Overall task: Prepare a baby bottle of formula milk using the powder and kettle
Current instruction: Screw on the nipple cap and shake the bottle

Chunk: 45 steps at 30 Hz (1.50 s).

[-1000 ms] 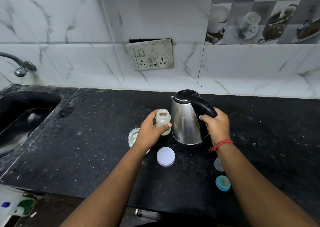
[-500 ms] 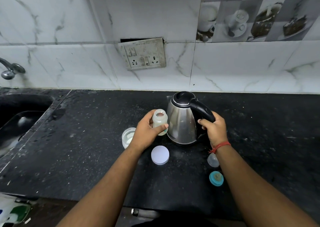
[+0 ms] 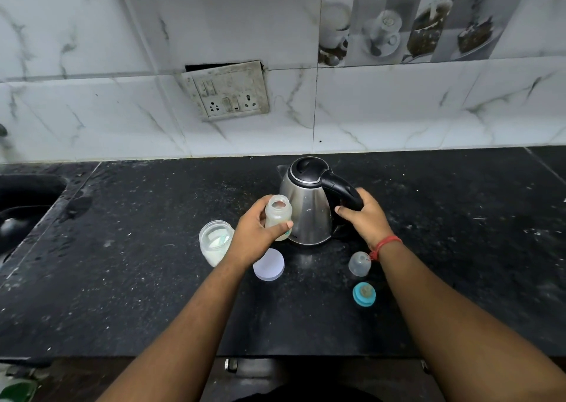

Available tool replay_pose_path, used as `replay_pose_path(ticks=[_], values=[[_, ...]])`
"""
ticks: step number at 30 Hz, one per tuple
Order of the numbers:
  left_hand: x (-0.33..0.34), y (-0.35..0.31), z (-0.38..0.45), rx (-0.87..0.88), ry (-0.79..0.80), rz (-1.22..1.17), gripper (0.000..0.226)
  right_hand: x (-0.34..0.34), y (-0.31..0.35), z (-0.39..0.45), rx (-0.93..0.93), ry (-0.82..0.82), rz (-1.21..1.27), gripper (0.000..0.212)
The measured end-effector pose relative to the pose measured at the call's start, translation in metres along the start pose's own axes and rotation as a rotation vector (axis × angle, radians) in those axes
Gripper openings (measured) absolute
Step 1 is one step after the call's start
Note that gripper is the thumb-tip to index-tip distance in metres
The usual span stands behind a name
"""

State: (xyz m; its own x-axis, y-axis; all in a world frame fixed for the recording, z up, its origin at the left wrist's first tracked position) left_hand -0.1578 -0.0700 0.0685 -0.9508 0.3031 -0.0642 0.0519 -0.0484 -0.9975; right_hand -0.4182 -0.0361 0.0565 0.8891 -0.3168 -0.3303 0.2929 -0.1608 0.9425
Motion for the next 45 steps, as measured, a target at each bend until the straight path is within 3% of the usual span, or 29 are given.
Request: replay_pose_path(ticks=[7,10,24,32,39,42,45], values=[[0.019,0.016,-0.019,-0.025,0.074,0.047,0.052,-0.014,-0.041,-0.018,0.082,0.033,-0.187,0.07],[0.028,0.024,-0.026,-0.046,0.096,0.057,0.054,-0.022,-0.057,-0.034,0.139,0.009,-0.218,0.079],[0.075,0.046,-0.04,-0.066,0.208,0.148,0.058,-0.048,-0.094,-0.089,0.087,-0.165,-0.421,0.039],[0.089,0.054,-0.042,-0.1,0.242,0.14,0.052,-0.027,-0.113,-0.127,0.013,-0.065,-0.829,0.064],[0.092,0.058,-0.04,-0.114,0.257,0.14,0.053,-0.019,-0.115,-0.126,-0.031,-0.005,-1.04,0.051],[0.093,0.055,-0.039,-0.112,0.264,0.134,0.053,-0.023,-0.113,-0.129,-0.063,-0.04,-0.984,0.044],[0.091,0.054,-0.038,-0.117,0.265,0.117,0.053,-0.031,-0.099,-0.128,-0.092,-0.161,-0.737,0.035]])
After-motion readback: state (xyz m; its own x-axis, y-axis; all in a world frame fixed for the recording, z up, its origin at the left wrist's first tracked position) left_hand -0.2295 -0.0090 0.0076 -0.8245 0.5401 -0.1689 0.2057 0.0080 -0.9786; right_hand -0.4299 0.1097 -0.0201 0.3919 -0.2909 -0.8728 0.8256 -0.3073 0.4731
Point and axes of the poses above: each hand's wrist, its own z-axis towards the middle knuckle, its own x-axis out of the palm, y = z × x, the point moved 6 cm from there along z, towards the middle knuckle, and after that the axes turned 8 degrees about -z, right-handed, at the moved point
